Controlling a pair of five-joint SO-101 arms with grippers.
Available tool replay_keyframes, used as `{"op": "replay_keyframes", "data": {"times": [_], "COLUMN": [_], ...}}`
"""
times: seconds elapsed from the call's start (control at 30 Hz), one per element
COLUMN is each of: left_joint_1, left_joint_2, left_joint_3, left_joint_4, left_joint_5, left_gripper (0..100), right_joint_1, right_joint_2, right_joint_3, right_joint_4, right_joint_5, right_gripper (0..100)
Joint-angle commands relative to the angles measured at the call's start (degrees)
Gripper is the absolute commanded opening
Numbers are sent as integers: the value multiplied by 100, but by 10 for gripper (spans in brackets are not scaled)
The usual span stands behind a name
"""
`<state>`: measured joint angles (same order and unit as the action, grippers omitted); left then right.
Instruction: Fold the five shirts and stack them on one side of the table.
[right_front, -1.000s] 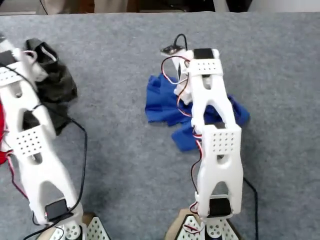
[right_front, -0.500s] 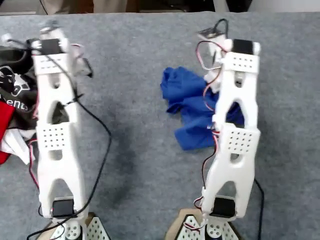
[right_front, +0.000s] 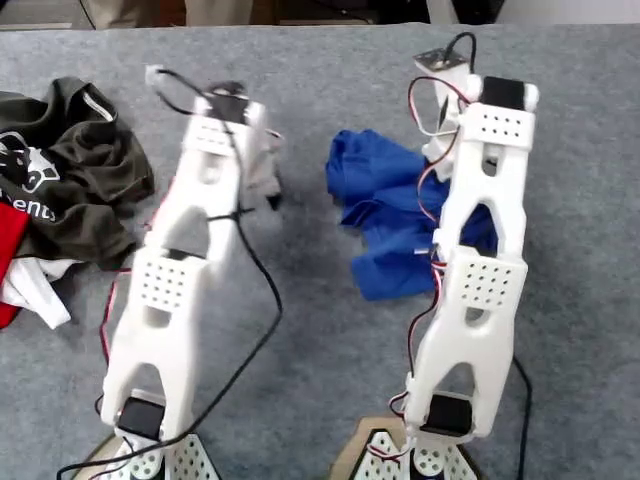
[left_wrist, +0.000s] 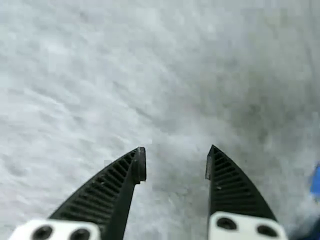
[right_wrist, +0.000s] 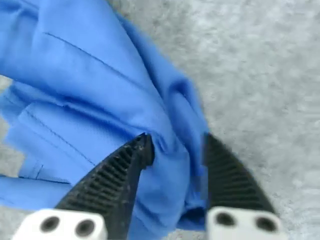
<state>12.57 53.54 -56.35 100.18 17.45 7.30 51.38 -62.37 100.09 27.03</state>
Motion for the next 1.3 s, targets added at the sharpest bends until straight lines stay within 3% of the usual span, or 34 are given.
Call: {"op": "replay_keyframes", "data": {"times": [0.0, 0.17, 0.3, 0.47, 0.6, 0.67, 0.8, 1.1, 1.27], "left_joint_1": [422, 695, 1108, 1275, 1310, 1398, 1530, 1512, 1662], "left_joint_2": [-224, -75, -22, -31, -48, -75, -92, -92, -92], "left_joint_3": [70, 26, 62, 35, 79, 35, 26, -378, -818], "left_joint_4": [-79, -897, -1099, -879, -818, -457, -70, -44, -26], "left_joint_5": [431, 1310, 1530, 1521, 818, 659, 642, 651, 659], "left_gripper": [208, 210, 209, 165, 10, 20, 19, 18, 18], "right_joint_1": [75, 66, -101, -426, -426, -409, -286, 233, 488], "right_joint_2": [-48, -57, -22, 13, 233, 347, 426, 40, -330], "right_joint_3": [-532, -514, -92, 637, 813, 681, 286, -1305, -1402], "right_joint_4": [211, 220, 211, -79, -290, -281, -246, 211, 220], "right_joint_5": [44, 44, 53, 62, 53, 53, 18, 53, 193], "right_gripper": [249, 249, 248, 203, 69, 2, 5, 5, 5]}}
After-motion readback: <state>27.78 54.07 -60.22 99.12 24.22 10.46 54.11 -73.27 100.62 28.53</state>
